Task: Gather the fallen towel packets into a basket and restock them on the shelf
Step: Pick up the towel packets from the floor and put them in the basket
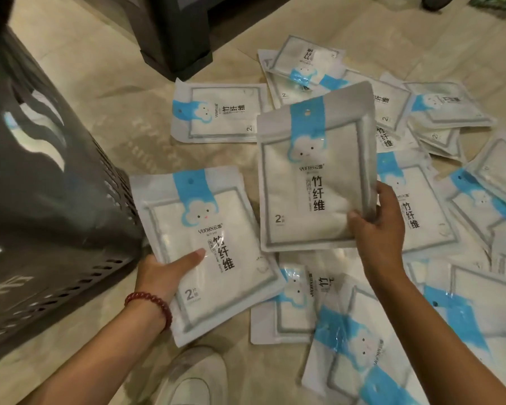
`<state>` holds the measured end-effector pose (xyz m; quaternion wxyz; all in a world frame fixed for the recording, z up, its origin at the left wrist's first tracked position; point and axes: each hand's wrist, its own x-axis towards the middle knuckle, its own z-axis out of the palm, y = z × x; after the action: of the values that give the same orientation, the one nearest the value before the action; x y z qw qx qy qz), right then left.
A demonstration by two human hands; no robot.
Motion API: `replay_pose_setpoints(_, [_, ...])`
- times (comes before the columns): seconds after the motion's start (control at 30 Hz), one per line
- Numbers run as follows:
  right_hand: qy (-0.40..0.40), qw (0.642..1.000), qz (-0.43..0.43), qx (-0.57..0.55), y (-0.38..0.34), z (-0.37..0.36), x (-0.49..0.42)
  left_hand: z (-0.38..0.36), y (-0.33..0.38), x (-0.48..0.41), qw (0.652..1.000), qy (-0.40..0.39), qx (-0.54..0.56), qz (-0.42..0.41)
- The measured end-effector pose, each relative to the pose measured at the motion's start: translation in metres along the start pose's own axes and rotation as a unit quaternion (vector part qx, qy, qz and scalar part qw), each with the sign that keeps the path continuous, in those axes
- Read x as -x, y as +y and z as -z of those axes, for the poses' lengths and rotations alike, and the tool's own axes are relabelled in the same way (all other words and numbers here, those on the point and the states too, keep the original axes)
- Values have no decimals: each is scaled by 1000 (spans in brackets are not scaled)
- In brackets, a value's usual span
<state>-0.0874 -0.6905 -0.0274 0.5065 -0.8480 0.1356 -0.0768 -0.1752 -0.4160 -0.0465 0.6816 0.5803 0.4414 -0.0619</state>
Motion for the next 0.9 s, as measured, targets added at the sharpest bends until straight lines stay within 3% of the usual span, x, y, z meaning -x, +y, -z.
replay_pose_setpoints(0.13, [-85, 992, -79, -54, 4, 15, 20, -5, -4, 10, 999, -39, -2, -10])
replay_pose_setpoints(0.27, [-199, 973, -94, -72, -1, -4, 76, -16, -8, 23, 995, -90, 23, 22])
replay_pose_setpoints(0.4, [-228, 971, -74, -6, 3, -19, 124, -19, -15, 31, 993, -117, -16, 16])
replay_pose_setpoints(0.53, [-255, 958, -125, -31, 25, 7, 125, -22, -24, 34, 989, -136, -57, 3])
replay_pose_setpoints(0.63, [-197, 967, -60, 151, 62, 39, 106, -29, -27, 35, 988, -134, -71, -18])
replay_pose_setpoints(0.73, [-200, 890, -15, 410, 99, 69, 86, -33, -28, 34, 989, -125, -77, -33])
replay_pose_setpoints(0.8, [-237, 843, -50, 481, 113, 77, 81, -33, -30, 34, 989, -117, -82, -37])
replay_pose_setpoints(0.9, [-217, 805, 16, 552, 116, 74, 80, -33, -33, 37, 990, -109, -81, -35])
